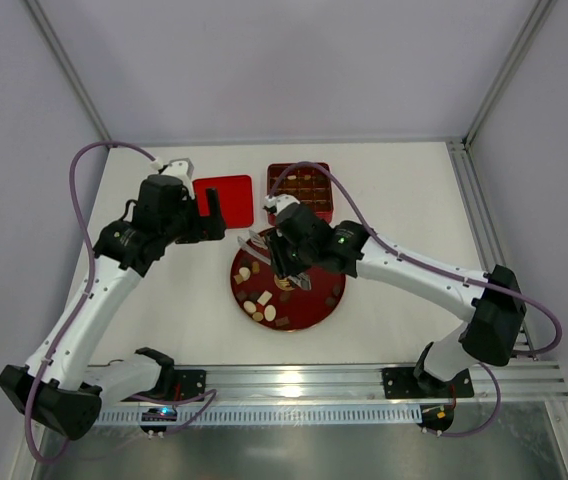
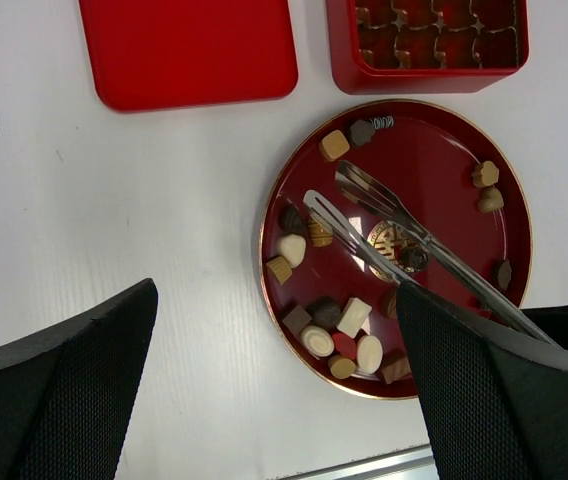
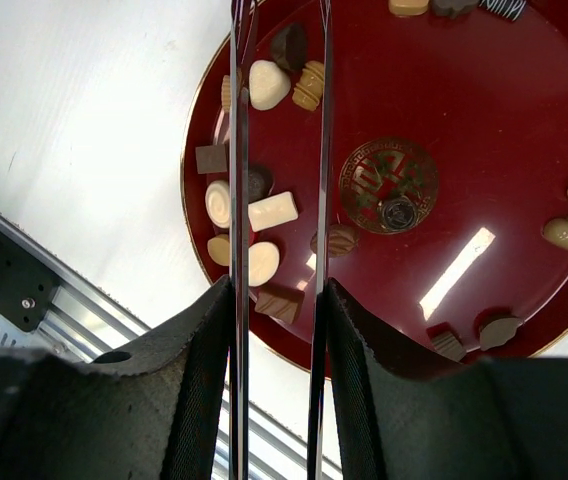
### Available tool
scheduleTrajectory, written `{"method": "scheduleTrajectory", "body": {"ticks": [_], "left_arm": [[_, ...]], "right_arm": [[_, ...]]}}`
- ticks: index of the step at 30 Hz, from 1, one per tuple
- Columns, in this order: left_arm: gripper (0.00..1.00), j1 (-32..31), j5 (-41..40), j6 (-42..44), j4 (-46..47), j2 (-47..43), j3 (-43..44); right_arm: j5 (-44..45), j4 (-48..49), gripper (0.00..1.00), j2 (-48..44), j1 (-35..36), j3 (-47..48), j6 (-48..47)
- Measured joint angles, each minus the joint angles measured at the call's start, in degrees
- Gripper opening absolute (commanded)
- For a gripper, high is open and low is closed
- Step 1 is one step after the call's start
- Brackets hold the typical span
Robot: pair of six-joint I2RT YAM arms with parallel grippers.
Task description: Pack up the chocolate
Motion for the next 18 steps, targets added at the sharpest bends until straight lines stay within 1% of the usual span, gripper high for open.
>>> {"method": "scheduleTrajectory", "body": {"ticks": [18], "left_arm": [[1.00,0.0,0.0,0.0,-0.2,-0.3,0.0]], "right_arm": [[-0.6,1.3,0.41,7.3,1.1,-0.2,0.4]]}}
